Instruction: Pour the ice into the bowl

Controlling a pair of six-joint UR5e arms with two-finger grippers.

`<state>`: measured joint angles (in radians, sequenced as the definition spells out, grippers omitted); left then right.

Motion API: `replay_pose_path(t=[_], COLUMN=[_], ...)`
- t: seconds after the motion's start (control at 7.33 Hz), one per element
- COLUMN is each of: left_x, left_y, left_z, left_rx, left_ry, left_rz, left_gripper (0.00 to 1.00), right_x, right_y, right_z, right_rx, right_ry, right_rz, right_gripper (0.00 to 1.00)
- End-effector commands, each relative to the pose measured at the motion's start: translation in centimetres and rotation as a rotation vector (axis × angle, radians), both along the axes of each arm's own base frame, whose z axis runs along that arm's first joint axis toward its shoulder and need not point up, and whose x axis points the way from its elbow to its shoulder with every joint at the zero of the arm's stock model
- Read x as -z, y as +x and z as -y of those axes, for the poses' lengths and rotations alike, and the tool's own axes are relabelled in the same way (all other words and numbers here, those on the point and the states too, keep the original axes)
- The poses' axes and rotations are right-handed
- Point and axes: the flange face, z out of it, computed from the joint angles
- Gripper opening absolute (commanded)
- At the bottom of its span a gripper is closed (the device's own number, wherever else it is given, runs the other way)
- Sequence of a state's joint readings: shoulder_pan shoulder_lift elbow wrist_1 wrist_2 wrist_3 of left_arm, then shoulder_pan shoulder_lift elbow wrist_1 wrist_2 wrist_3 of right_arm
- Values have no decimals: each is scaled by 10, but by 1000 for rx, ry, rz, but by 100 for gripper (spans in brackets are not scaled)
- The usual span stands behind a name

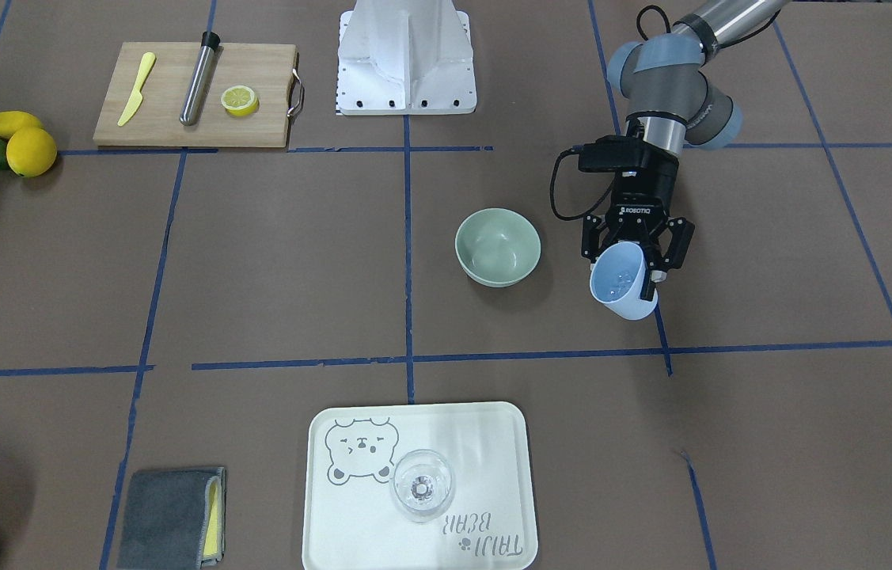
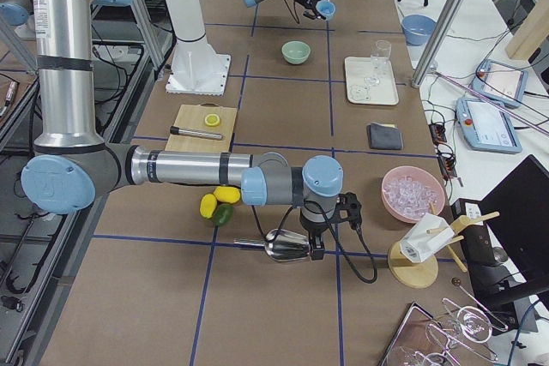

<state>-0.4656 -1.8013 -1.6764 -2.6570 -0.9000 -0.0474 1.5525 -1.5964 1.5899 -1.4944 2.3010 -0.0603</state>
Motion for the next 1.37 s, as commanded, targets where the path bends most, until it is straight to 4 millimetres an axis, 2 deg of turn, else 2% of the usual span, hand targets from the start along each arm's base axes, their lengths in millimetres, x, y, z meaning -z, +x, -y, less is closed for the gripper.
replay_pose_path(t=[0.0, 0.14, 0.41, 0.55, 0.68, 0.82, 1.23], left_x=[-2, 3, 13, 12, 22, 26, 24], left_y=[32, 42, 53, 69, 90, 97, 97], left_z=[-39, -48, -46, -51, -68, -78, -78], left_rx=[26, 34, 48, 42, 45, 40, 20], left_ry=[70, 115, 183, 207, 254, 283, 348], left_rz=[142, 227, 372, 441, 534, 593, 762], left_gripper=[0, 0, 0, 0, 0, 0, 0], right_x=[-3, -2, -1, -1, -1, -1, -2], right_y=[1, 1, 0, 0, 0, 0, 1], right_z=[-3, -2, -2, -2, -2, -2, -3], right_rx=[-2, -2, -1, -1, -1, -1, -2], right_ry=[2, 3, 3, 3, 3, 3, 3], right_rz=[0, 2, 8, 8, 8, 8, 9], right_gripper=[100, 100, 100, 100, 100, 100, 100])
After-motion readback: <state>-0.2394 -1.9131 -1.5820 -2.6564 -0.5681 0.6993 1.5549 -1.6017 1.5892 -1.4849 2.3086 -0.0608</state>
